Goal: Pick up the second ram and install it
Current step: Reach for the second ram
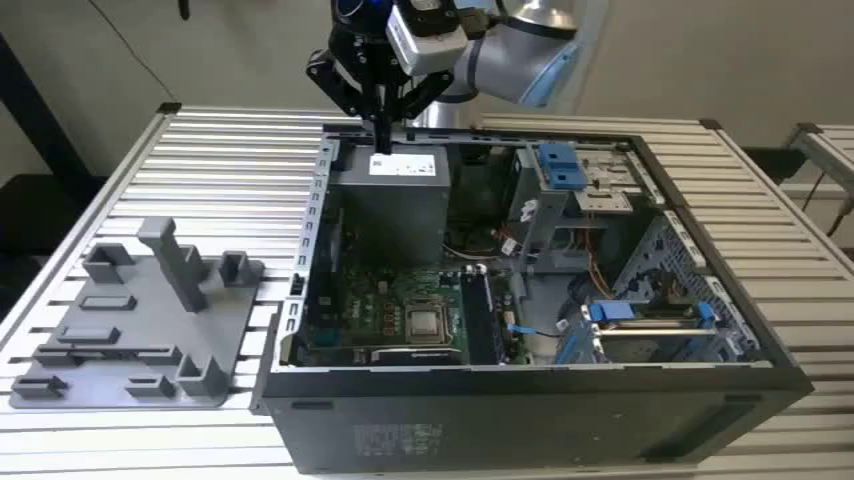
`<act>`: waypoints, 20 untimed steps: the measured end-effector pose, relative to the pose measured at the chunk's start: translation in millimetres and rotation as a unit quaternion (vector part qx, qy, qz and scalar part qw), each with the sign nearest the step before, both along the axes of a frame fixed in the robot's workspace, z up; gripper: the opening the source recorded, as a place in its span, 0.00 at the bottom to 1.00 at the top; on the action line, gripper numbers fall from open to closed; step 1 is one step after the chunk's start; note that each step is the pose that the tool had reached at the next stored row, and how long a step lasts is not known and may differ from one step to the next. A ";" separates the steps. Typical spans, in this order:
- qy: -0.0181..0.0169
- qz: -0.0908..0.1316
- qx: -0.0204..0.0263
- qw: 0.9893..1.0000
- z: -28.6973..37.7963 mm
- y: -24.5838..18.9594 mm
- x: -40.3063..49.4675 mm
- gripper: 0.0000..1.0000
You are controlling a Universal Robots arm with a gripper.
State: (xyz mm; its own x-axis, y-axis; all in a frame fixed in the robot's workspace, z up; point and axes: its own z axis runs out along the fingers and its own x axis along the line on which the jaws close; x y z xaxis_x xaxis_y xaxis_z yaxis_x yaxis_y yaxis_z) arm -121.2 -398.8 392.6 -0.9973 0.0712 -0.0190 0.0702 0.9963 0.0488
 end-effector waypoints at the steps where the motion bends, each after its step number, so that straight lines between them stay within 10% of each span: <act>1: 0.000 0.000 0.000 1.000 0.0 0.0 0.0 0.11; 20: 0.000 0.000 0.000 1.000 -0.3 -0.1 -19.8 0.11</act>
State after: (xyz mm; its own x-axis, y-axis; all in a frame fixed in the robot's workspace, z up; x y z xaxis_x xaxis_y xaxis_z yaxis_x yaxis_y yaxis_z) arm -141.0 -398.9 392.3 -0.9973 0.0711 -0.0190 0.0702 0.9963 0.0488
